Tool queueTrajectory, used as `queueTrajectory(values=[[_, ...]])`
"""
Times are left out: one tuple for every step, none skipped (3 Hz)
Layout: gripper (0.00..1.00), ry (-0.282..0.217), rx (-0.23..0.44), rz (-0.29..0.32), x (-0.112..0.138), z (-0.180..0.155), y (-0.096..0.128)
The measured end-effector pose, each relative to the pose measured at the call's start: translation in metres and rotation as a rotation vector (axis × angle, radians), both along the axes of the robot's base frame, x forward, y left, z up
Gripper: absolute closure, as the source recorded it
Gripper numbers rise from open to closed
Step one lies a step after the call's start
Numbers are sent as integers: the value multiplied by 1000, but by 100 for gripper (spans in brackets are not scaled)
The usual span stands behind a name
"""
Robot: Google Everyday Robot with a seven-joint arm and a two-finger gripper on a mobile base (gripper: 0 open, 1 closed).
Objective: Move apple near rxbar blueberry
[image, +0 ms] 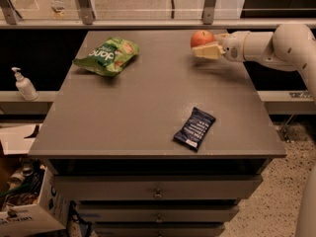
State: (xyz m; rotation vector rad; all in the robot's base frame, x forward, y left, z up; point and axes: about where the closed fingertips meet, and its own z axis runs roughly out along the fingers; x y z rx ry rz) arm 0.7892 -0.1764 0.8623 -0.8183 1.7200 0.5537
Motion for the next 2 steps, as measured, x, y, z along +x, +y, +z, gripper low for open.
queueTrajectory(values=[[100,64,18,71,-30,5,4],[100,138,-23,153,-59,-2,-5]])
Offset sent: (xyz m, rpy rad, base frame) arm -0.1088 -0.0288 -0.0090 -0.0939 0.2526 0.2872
